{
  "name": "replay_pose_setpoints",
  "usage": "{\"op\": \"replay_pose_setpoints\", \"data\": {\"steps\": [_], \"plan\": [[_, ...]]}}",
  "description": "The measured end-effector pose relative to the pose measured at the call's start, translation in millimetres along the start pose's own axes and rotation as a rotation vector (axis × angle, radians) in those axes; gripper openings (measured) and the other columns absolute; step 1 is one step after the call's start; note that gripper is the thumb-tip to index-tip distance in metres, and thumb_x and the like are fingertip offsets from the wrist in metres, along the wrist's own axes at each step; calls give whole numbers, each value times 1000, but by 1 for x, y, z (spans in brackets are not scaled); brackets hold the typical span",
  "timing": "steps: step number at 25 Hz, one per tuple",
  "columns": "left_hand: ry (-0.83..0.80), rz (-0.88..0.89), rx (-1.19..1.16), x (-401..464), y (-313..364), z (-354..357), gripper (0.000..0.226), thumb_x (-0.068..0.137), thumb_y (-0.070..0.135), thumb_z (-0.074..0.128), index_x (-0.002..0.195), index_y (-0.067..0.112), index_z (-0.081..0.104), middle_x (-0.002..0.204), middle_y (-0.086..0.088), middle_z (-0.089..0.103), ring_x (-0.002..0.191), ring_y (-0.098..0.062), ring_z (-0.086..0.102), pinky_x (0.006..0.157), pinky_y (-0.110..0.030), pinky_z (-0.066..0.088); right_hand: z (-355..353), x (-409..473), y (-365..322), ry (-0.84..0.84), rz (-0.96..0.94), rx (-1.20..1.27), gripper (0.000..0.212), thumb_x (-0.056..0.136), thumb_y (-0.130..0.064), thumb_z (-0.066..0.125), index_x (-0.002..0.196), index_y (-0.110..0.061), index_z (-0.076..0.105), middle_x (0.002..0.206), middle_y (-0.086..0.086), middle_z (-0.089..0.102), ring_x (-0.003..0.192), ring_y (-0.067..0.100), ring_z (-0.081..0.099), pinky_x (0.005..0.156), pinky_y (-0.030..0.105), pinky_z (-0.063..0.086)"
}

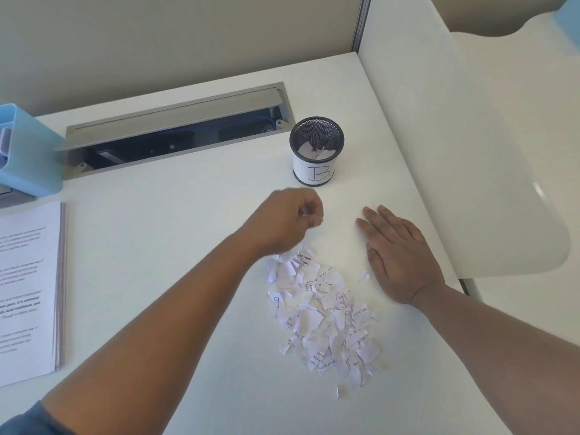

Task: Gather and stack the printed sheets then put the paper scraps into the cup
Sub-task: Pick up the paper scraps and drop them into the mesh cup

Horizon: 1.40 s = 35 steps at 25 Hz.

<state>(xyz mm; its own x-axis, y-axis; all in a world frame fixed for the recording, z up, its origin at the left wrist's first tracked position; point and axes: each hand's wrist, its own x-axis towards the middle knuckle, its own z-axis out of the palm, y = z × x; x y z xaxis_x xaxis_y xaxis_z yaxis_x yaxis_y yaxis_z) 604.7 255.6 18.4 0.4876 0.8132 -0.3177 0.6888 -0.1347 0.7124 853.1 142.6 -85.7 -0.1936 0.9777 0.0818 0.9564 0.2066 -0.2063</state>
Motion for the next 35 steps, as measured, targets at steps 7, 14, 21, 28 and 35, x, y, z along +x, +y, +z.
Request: {"op": "replay_pose_setpoints", "data": {"steps": [7, 14, 21, 28, 35], "plan": [[368, 204, 13, 49, 38, -51, 6, 94, 14, 66, 95, 19, 70, 85, 15, 66, 83, -14, 61, 80, -30, 52, -1, 0, 0, 2, 3, 18, 53, 103, -26, 31, 152, -15, 45, 164, 4, 36, 153, 28, 30, 119, 47, 30], [320, 153, 167, 75, 32, -50, 22, 89, 12, 72, 110, 18, 69, 100, 5, 70, 97, -15, 66, 90, -40, 56, -2, 0, 0, -4, 4, 17, 52, 103, -26, 31, 152, -16, 46, 164, 4, 36, 153, 29, 29, 120, 46, 27], [395, 197, 141, 74, 30, -51, 25, 83, 16, 77, 107, 16, 70, 101, 5, 69, 100, -21, 63, 88, -45, 55, -2, 0, 0, -12, 3, 13, 52, 103, -26, 32, 152, -16, 45, 164, 4, 36, 153, 30, 29, 120, 46, 27], [595, 345, 149, 28, 10, -28, 8, 90, 8, 67, 90, 15, 70, 85, 17, 59, 85, -11, 52, 76, -12, 39, -2, 0, -1, -25, 9, 9, 53, 103, -27, 30, 152, -16, 44, 164, 4, 35, 153, 29, 29, 120, 46, 27], [100, -125, 163, -22, -31, -11, 35, 86, 35, 82, 115, 25, 67, 113, 4, 58, 102, -17, 58, 92, -35, 48, -2, 0, -2, -28, 20, 5, 54, 103, -28, 28, 153, -17, 44, 164, 3, 35, 153, 28, 29, 120, 46, 27]]}}
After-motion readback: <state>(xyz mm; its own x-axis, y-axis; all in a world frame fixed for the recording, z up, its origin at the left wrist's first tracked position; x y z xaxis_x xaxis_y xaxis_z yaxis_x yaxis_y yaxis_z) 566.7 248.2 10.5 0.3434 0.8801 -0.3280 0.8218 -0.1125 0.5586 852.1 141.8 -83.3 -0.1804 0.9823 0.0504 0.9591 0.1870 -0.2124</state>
